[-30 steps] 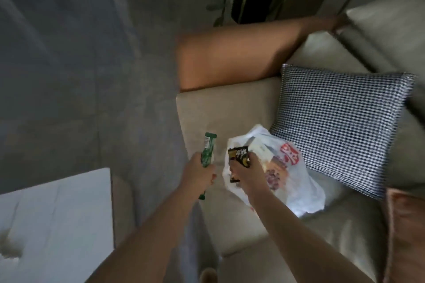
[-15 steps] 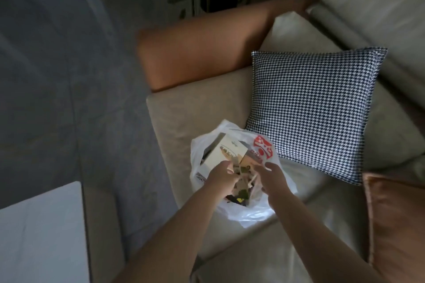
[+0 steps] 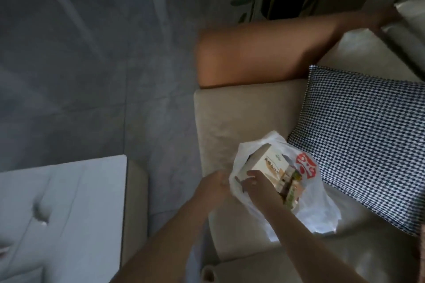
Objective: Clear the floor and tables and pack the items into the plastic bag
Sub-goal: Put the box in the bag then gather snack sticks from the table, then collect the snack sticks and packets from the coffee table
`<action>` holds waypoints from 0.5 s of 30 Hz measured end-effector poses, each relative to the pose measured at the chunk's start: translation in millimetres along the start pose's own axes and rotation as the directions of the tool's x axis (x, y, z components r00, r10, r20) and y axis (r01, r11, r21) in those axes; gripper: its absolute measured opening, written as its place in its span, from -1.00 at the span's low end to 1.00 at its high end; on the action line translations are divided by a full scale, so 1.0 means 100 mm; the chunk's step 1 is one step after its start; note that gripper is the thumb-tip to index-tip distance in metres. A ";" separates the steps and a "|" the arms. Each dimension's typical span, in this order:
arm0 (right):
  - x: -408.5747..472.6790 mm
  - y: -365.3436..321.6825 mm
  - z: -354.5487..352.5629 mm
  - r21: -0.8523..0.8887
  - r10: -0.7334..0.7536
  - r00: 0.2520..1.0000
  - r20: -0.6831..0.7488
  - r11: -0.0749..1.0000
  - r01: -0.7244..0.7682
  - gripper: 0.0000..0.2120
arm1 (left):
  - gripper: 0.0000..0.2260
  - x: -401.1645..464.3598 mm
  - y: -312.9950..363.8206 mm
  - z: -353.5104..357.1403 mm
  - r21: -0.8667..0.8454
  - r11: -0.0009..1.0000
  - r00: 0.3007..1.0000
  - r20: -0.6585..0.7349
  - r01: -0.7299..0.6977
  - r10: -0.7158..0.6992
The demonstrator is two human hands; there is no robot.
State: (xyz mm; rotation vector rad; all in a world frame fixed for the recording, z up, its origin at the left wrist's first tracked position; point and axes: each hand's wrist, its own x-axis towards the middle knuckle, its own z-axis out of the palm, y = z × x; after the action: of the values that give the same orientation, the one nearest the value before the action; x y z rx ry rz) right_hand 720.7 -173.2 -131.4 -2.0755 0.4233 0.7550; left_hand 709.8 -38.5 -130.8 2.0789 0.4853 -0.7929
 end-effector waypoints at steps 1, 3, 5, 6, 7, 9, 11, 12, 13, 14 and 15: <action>-0.01 -0.08 0.13 -0.074 -0.036 0.999 0.034 0.997 0.038 -0.64 | -0.68 -0.03 -0.13 -0.09 0.014 1.000 0.999 -0.039 0.020 -0.020; -0.02 -0.21 0.43 -0.241 -0.101 0.986 0.131 0.962 0.130 -0.64 | -0.68 -0.12 -0.42 -0.27 0.031 0.997 0.994 -0.093 0.068 -0.065; -0.06 -0.33 0.74 -0.384 -0.124 0.965 0.231 0.900 0.207 -0.63 | -0.69 -0.25 -0.70 -0.46 0.032 0.992 0.986 -0.120 0.120 -0.115; -0.10 -0.39 0.90 -0.432 -0.135 0.951 0.279 0.867 0.250 -0.62 | -0.67 -0.31 -0.87 -0.54 0.029 0.988 0.980 -0.134 0.152 -0.147; -0.13 -0.43 1.07 -0.469 -0.158 0.936 0.315 0.831 0.299 -0.60 | -0.61 -0.38 -1.04 -0.62 0.025 0.985 0.975 -0.153 0.169 -0.163; -0.24 -0.47 1.42 -0.518 -0.196 0.915 0.352 0.774 0.365 -0.50 | -0.48 -0.53 -1.36 -0.77 0.021 0.979 0.964 -0.180 0.201 -0.194; -0.34 -0.48 1.76 -0.534 -0.240 0.886 0.398 0.725 0.436 -0.40 | -0.59 -0.70 -1.68 -0.93 0.020 0.965 0.946 -0.203 0.261 -0.252; -0.37 -0.48 1.93 -0.541 -0.244 0.871 0.427 0.703 0.462 -0.42 | -0.67 -0.77 -1.86 -0.99 0.014 0.958 0.936 -0.219 0.286 -0.276; -0.41 -0.49 2.09 -0.568 -0.233 0.857 0.459 0.665 0.485 -0.49 | -0.70 -0.83 -2.06 -1.03 0.009 0.951 0.925 -0.232 0.310 -0.300; -0.45 -0.51 2.24 -0.599 -0.232 0.841 0.489 0.611 0.517 -0.55 | -0.71 -0.89 -2.25 -1.06 0.008 0.943 0.917 -0.239 0.332 -0.320; -0.47 -0.52 2.41 -0.625 -0.242 0.822 0.516 0.549 0.554 -0.58 | -0.70 -0.95 -2.42 -1.09 0.008 0.936 0.909 -0.244 0.351 -0.338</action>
State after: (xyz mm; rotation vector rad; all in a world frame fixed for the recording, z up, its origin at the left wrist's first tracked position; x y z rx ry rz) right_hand 627.1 55.1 -175.4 -2.5503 -0.7379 1.1269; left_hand 538.5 184.1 -155.5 2.1784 0.9978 -0.7609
